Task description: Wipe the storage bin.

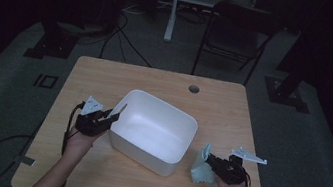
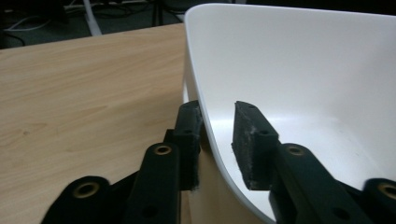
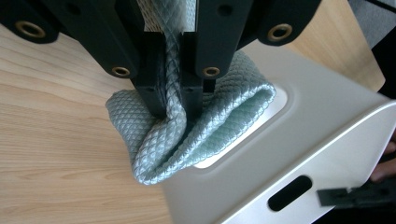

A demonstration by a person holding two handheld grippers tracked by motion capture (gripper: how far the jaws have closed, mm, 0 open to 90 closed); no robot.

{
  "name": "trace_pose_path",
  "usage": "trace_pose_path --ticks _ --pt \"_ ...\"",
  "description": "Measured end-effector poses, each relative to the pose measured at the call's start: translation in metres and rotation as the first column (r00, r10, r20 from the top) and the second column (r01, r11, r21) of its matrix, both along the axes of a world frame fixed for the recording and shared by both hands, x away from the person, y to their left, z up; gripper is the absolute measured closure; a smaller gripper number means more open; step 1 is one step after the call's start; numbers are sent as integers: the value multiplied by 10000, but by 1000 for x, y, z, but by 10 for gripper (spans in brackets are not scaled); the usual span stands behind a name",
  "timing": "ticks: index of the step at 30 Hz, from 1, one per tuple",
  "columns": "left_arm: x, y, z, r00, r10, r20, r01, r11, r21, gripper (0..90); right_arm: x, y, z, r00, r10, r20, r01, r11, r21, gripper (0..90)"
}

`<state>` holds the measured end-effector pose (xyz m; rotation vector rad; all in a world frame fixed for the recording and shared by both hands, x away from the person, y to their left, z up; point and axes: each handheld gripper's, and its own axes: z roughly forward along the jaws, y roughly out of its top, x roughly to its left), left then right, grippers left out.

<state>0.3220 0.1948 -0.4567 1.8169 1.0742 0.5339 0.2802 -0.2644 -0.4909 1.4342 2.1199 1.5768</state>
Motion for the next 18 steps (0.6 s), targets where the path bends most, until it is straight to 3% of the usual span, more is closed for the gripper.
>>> trace_pose_path --ticks 8,18 --pt "-23 1 1 9992 -405 -34 405 9992 0 561 2 -7 -2 9998 -186 -31 186 9997 166 836" --pt "-50 3 0 9982 -597 -24 597 9981 -152 475 2 -9 -4 9997 -205 -96 206 9996 174 835"
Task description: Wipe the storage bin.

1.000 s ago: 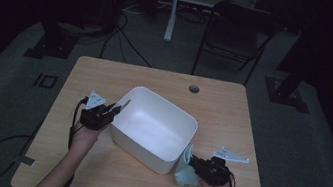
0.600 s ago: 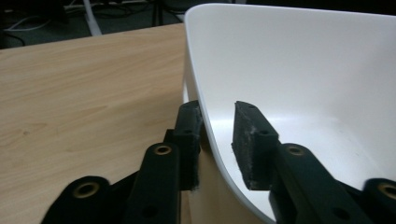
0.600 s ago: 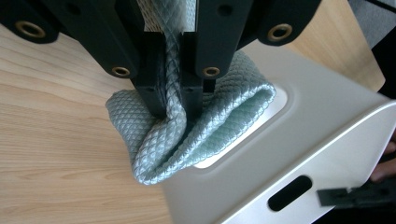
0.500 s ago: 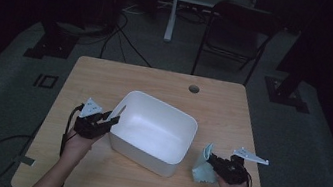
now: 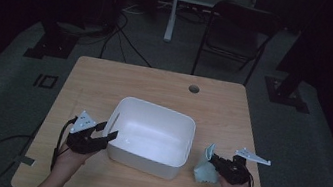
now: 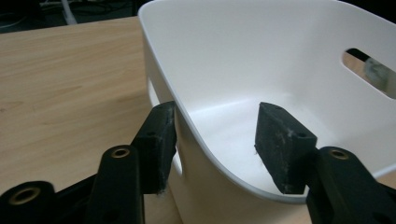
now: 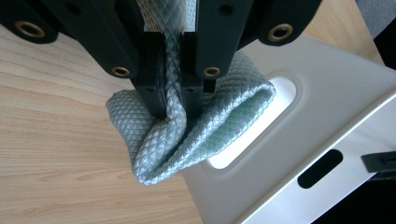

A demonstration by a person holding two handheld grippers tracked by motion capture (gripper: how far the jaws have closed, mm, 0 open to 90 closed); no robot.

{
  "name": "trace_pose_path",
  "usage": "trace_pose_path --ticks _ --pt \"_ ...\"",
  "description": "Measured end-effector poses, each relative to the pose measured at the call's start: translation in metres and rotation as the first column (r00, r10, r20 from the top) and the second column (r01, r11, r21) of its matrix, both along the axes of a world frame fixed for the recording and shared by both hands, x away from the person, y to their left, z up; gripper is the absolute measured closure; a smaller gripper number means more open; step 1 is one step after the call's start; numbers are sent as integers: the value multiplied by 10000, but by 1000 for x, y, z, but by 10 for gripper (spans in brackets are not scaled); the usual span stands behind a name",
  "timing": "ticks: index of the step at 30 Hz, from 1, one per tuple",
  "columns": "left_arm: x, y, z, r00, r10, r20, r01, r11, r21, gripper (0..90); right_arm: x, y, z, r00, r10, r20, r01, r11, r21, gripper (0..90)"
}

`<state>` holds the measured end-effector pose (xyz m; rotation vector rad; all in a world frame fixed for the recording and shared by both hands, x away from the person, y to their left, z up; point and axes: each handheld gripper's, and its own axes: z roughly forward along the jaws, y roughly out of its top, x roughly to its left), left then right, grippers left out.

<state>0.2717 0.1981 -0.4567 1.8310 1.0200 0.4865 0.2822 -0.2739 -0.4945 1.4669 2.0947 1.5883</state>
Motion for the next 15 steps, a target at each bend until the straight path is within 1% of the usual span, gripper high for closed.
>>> trace_pose_path --ticks 2,5,8,12,15 --pt "-6 -1 0 10000 25 -26 -25 10000 91 463 0 0 0 10000 30 -18 -30 10000 -18 835" --pt "-13 -2 1 10000 -63 -27 64 9997 222 452 0 1 0 10000 56 -22 -56 10000 -13 835" --pt "-16 0 1 9996 -245 -105 246 9996 133 452 0 0 0 10000 50 -23 -50 10000 -2 835" --pt "-15 2 2 9991 -409 -128 410 9991 74 438 0 0 -1 10000 57 -36 -57 10000 -1 835" --pt "-14 5 7 9983 -572 -118 570 9983 -157 405 0 1 0 10000 97 -15 -97 10000 1 835"
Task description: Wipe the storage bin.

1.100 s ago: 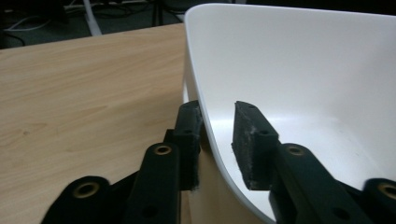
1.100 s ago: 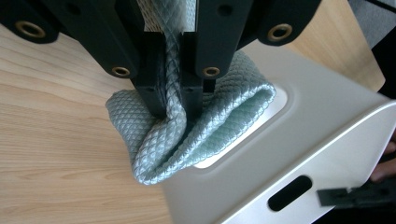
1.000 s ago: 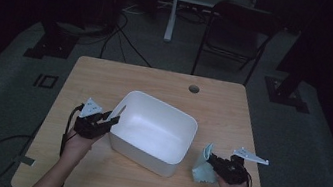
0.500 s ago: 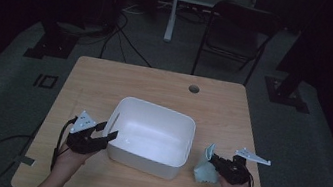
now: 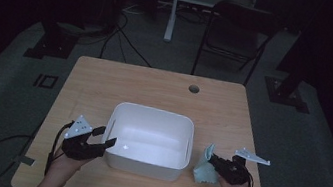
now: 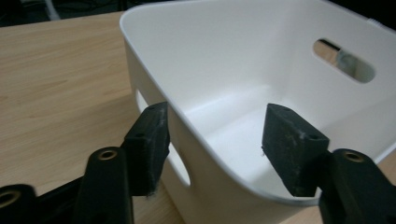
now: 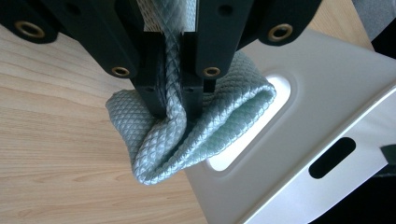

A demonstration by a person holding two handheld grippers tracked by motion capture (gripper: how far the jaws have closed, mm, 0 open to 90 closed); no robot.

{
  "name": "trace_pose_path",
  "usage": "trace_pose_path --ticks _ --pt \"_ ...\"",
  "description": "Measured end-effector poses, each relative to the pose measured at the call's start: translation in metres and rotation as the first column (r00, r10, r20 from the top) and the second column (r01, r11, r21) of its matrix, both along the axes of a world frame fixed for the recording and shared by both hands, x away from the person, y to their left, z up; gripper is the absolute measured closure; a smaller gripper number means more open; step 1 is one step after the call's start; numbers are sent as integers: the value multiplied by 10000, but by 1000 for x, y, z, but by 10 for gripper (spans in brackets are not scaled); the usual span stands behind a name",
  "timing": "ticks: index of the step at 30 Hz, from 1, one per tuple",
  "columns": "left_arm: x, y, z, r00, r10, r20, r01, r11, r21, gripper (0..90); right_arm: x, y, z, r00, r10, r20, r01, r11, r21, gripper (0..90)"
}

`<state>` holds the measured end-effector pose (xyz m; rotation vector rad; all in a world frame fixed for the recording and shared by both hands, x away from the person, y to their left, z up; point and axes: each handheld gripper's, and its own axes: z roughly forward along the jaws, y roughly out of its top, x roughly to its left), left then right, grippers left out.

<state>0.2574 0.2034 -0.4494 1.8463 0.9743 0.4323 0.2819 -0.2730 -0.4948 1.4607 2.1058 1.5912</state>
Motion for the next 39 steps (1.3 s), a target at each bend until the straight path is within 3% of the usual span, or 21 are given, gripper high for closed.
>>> trace_pose_path --ticks 6,11,13,18,26,29,33,39 --pt "9 6 10 9997 -72 219 69 9999 130 404 1 0 -1 10000 2 -45 -2 10000 51 835" --pt "37 12 18 9988 -135 462 132 9999 68 403 0 -1 0 10000 6 -28 -5 10000 76 835" --pt "50 12 18 9986 -110 511 98 9997 246 404 0 0 -1 10000 15 -56 -15 10000 71 834" --pt "80 14 16 9992 -139 362 143 9998 -108 404 1 1 -2 9999 64 -99 -63 9999 94 834" --pt "109 9 17 9918 -1019 767 1047 9939 -332 417 1 -2 -3 9999 30 -159 -28 9999 124 834" --pt "116 6 18 9929 -1001 638 1033 9935 -485 415 1 -1 -3 9998 52 -173 -50 9999 102 834" --pt "127 1 13 9912 -1239 477 1241 9923 -26 434 2 -1 -4 9999 48 -159 -46 9999 108 834" --pt "138 -3 5 9826 -1853 92 1855 9823 -266 515 2 -1 -4 9998 74 -179 -72 9999 100 834"
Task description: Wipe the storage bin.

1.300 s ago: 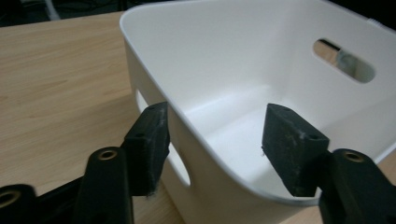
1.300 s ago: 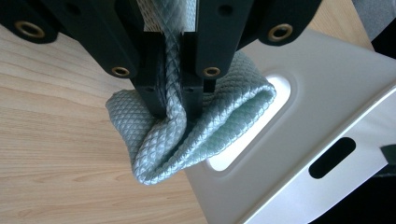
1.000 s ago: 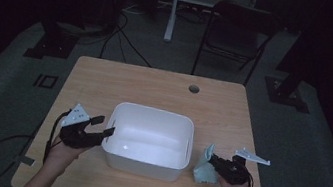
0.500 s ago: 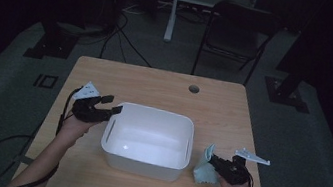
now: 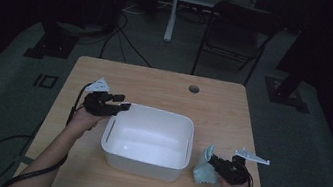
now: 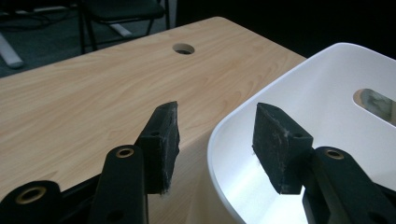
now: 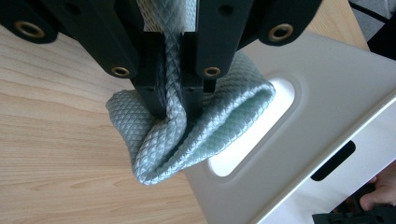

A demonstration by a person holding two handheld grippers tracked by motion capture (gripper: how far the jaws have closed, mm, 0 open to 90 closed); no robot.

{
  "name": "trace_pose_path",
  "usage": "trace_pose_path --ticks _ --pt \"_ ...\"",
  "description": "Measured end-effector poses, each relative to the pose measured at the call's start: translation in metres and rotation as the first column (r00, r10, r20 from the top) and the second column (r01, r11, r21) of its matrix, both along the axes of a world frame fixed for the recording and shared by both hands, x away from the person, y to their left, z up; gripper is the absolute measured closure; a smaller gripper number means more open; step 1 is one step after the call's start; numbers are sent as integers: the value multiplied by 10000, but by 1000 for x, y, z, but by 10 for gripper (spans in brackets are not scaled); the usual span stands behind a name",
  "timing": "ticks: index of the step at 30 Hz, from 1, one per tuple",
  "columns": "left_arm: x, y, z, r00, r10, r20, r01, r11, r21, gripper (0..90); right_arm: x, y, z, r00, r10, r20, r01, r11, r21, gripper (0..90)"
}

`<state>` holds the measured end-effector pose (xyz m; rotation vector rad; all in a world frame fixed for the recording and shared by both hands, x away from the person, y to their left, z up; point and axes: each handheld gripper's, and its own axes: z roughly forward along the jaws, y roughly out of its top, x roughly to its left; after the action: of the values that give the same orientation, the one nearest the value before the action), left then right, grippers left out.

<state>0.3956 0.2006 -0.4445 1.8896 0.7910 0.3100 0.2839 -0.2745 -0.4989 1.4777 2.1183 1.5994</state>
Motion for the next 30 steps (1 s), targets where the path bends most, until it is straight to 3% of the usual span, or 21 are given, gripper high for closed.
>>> trace_pose_path --ticks 4,6,9,17,24,28,30 --pt "4 -2 -3 9991 -368 -186 362 9987 -347 612 0 -1 0 10000 -14 -22 14 10000 7 834" --pt "5 -1 -3 9988 -432 -247 421 9982 -437 618 0 -1 0 10000 -5 -19 5 10000 -7 834" --pt "5 -4 -4 9987 -426 -274 424 9991 -96 711 0 -1 0 10000 -23 -15 23 10000 12 834" --pt "1 -2 -6 9998 -213 56 214 9997 -150 769 0 -1 -1 10000 -25 -24 25 10000 -6 834" --pt "-18 8 -8 9960 834 317 -832 9965 -86 817 0 -1 -1 10000 -46 -46 46 10000 -18 834" --pt "-27 9 -7 9937 1046 394 -1054 9942 200 823 0 -1 -1 10000 -27 -48 27 10000 -8 834" --pt "-26 10 -6 9943 1024 307 -1029 9946 122 815 0 -1 -1 10000 -48 -70 48 10000 60 834"
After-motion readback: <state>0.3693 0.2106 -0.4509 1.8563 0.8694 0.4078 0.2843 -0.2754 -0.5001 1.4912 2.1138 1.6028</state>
